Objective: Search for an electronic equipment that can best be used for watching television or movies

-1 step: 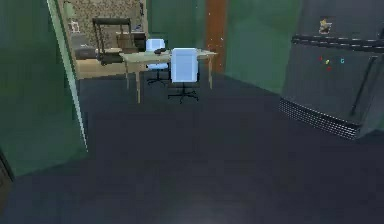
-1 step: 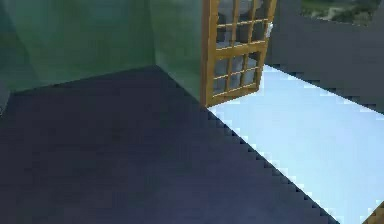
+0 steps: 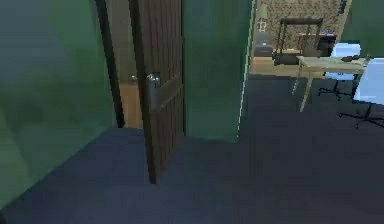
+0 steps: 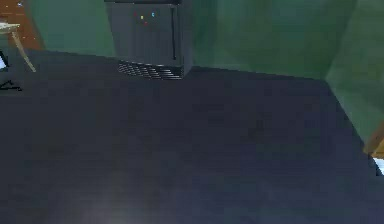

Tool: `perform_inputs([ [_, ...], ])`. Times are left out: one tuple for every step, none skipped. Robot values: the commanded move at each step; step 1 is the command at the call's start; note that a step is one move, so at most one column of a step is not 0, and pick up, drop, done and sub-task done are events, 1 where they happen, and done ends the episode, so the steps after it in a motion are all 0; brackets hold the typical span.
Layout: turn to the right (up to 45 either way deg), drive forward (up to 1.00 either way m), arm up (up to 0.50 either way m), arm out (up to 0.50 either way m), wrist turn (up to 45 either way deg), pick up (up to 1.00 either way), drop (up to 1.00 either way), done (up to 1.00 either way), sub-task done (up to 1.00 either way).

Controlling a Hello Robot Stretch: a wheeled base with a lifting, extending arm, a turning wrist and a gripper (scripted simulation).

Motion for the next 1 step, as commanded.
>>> perform_inputs([
  [-18.0, 0.0, 0.0, 0.0, 0.0, 0.0, 0.0, 0.0, 0.0],
])
